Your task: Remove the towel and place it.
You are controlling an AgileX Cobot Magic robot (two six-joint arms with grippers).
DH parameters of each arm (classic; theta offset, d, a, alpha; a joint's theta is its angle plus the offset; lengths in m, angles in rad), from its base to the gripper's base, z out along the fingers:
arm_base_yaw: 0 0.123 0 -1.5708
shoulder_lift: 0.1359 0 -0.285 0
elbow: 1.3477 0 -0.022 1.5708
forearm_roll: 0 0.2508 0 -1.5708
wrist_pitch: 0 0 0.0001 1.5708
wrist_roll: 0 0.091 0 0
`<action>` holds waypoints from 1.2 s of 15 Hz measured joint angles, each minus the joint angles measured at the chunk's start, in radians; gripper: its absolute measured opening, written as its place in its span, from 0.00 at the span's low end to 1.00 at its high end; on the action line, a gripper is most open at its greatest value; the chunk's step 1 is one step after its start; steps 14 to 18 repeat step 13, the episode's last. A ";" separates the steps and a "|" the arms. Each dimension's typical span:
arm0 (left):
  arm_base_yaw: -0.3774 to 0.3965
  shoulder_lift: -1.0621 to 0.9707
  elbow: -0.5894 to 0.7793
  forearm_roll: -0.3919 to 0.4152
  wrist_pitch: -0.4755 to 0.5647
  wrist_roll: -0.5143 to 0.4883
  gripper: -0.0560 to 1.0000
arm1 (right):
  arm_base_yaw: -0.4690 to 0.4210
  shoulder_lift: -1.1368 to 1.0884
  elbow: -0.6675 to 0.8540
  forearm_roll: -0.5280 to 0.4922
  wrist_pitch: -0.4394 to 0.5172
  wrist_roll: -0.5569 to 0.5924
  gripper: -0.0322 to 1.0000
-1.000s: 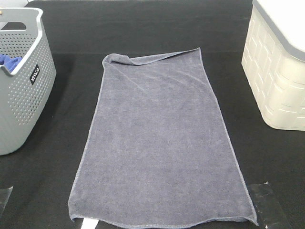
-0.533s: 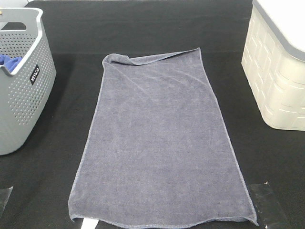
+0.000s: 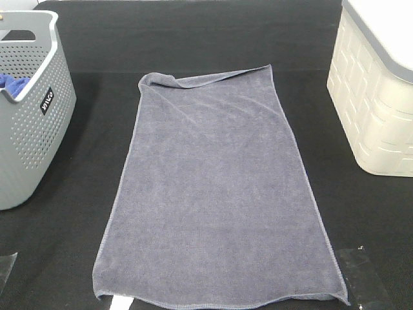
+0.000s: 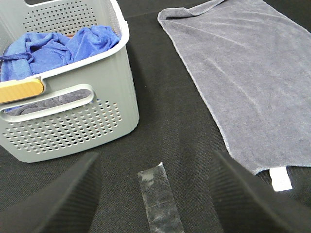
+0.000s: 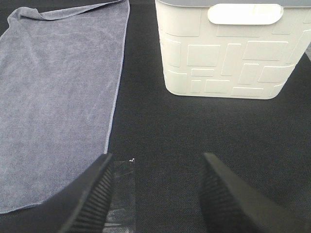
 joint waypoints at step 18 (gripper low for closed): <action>0.000 0.000 0.000 0.000 0.000 0.000 0.64 | 0.000 0.000 0.000 0.000 0.000 0.000 0.52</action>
